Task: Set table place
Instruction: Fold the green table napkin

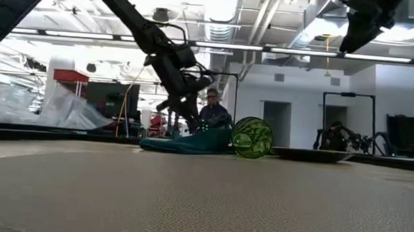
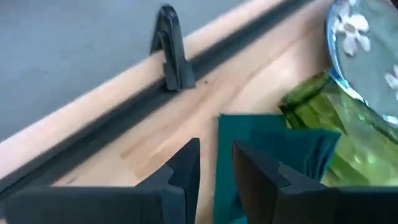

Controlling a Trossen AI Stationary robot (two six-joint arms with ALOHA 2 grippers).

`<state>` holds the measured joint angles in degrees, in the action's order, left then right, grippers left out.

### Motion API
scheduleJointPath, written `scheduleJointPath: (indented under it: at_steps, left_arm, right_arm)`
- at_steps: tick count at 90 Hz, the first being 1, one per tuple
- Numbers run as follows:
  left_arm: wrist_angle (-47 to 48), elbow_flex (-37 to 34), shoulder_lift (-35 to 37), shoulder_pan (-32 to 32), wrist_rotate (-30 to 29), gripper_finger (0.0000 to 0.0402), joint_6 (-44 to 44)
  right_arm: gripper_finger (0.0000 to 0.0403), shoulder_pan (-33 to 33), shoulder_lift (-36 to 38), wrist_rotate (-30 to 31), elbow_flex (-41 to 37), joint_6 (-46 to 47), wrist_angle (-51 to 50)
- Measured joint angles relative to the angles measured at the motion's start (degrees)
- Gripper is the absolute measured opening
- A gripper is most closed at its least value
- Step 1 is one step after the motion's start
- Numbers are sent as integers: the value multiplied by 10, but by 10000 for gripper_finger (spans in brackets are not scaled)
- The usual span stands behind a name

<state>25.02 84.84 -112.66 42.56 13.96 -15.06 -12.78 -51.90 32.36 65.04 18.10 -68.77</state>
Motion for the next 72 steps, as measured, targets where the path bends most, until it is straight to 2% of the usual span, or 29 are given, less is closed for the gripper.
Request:
scheduleJointPath:
  at_steps: [19, 31, 52, 72]
  left_arm:
    - [-31, 0, -25, -19, 34, 76, 24]
    - [-29, 3, -63, -21, 102, 76, 22]
    - [-19, 11, -80, -24, 102, 76, 43]
    - [-4, 29, -82, -23, 53, 76, 99]
  right_arm:
    - [236, 0, 0, 0, 0, 32, 3]
    - [236, 0, 0, 1, 0, 52, 3]
    - [236, 0, -3, 1, 0, 82, 7]
    - [236, 0, -20, 1, 0, 93, 7]
